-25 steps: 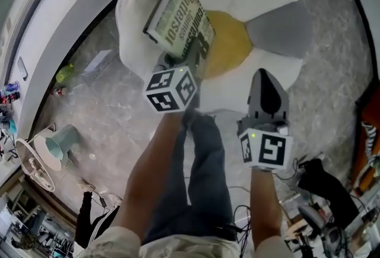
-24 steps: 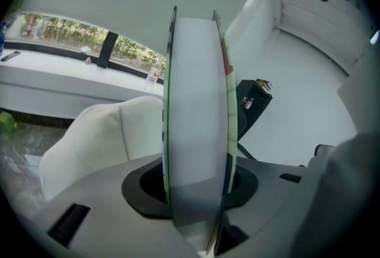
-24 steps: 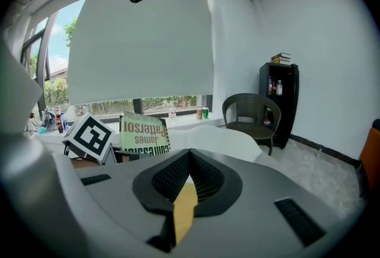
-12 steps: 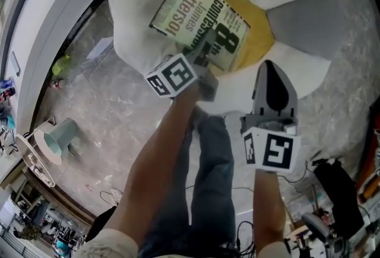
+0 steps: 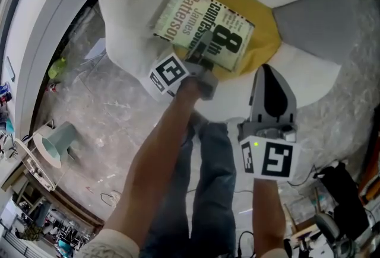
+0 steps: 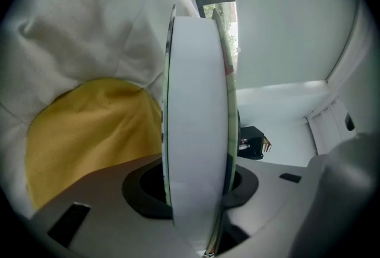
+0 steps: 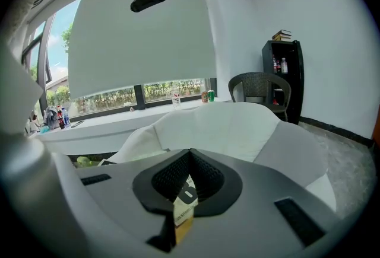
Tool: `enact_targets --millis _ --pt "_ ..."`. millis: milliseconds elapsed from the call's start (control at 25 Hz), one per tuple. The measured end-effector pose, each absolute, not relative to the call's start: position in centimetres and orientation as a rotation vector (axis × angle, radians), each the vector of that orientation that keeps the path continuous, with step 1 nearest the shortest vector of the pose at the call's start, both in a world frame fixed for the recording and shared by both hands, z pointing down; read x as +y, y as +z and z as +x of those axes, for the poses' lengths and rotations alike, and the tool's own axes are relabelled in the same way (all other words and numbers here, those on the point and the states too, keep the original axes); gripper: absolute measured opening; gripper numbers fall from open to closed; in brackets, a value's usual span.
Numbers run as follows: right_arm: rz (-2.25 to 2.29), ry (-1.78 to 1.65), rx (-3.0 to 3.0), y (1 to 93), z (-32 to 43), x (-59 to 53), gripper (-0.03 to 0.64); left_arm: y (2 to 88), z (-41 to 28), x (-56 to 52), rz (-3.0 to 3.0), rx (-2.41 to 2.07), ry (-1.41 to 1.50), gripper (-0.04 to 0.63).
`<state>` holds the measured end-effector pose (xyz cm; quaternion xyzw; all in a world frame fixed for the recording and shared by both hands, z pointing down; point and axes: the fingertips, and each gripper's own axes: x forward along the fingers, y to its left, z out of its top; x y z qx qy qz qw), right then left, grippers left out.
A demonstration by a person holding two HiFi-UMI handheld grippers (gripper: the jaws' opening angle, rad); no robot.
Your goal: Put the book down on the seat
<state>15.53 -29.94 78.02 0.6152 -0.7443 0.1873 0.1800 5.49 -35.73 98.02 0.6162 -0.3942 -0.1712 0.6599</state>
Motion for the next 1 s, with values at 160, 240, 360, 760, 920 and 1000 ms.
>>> enact_targets --millis 160,240,360,760,920,1000 --pt "1.733 0.472 -2.127 78.8 14.6 -30.0 0.002 99.7 5.6 -35.6 1.361 -0.879 -0.401 0.166" --pt "1.743 0.448 -2.137 78.6 14.2 -30.0 0.002 100.1 5.8 -35.4 1.330 -0.867 -0.415 0.166" --pt "1.740 0.452 -2.147 78.8 13.7 -30.1 0.002 101.0 5.7 -35.0 1.255 -0.866 -0.454 0.167" --pt "1.695 0.466 -2.158 78.3 13.6 -31.2 0.002 101.6 5.6 -35.2 1.153 -0.893 -0.486 0.236" --pt "1.702 0.470 -2.155 77.8 13.5 -31.6 0.002 101.8 5.0 -35.0 1.116 -0.932 -0.472 0.298" --pt "1.709 0.479 -2.150 77.6 13.5 -31.9 0.002 102.1 4.7 -34.5 1.094 -0.952 -0.450 0.303"
